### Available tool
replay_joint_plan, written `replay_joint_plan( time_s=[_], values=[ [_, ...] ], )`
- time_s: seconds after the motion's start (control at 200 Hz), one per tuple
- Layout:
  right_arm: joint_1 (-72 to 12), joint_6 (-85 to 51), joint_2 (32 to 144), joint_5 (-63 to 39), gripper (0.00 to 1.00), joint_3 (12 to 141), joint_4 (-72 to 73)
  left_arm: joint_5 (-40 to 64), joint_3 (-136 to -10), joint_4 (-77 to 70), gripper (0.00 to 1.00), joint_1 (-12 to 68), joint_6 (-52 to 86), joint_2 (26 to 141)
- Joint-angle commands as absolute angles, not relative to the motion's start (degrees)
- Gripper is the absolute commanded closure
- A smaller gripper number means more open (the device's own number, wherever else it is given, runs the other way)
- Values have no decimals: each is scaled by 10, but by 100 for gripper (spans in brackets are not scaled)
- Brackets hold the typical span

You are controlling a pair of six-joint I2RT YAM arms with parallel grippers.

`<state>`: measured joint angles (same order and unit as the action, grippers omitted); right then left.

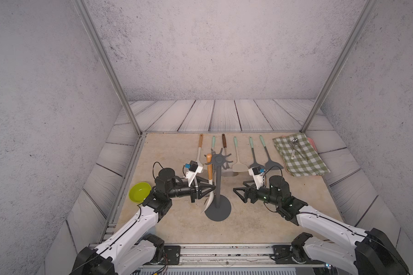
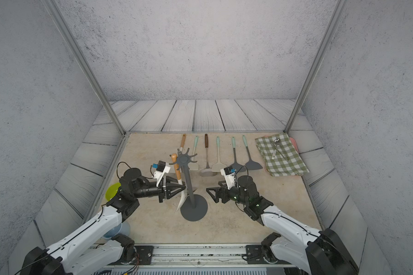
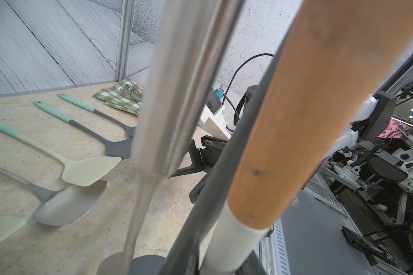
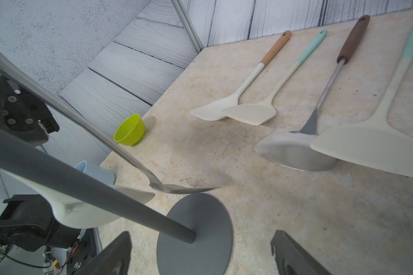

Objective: Take the spatula off the kitchen utensil rack
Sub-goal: Take off the spatula from the rack.

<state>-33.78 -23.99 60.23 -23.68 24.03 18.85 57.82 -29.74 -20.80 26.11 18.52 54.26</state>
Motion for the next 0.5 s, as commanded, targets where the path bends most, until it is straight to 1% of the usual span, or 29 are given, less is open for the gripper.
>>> replay_joint_plan(
  time_s=[0.0, 0.12, 0.28, 0.435, 0.495],
  values=[
    [-337, -242, 604, -245, 6, 246, 200, 568, -311, -183, 79, 267, 179, 528],
    [-337, -245, 608, -247, 6, 247, 201, 567, -319, -160, 90, 273, 169, 524],
    [-337, -245, 607, -250, 6, 248, 202, 545, -323, -138, 92, 284, 158, 509],
    [-337, -246, 604, -250, 6, 247, 201, 504, -325, -106, 100, 291, 140, 485],
    [-337, -246, 604, -249, 6, 247, 201, 484, -325, -94, 100, 292, 134, 471]
  ],
)
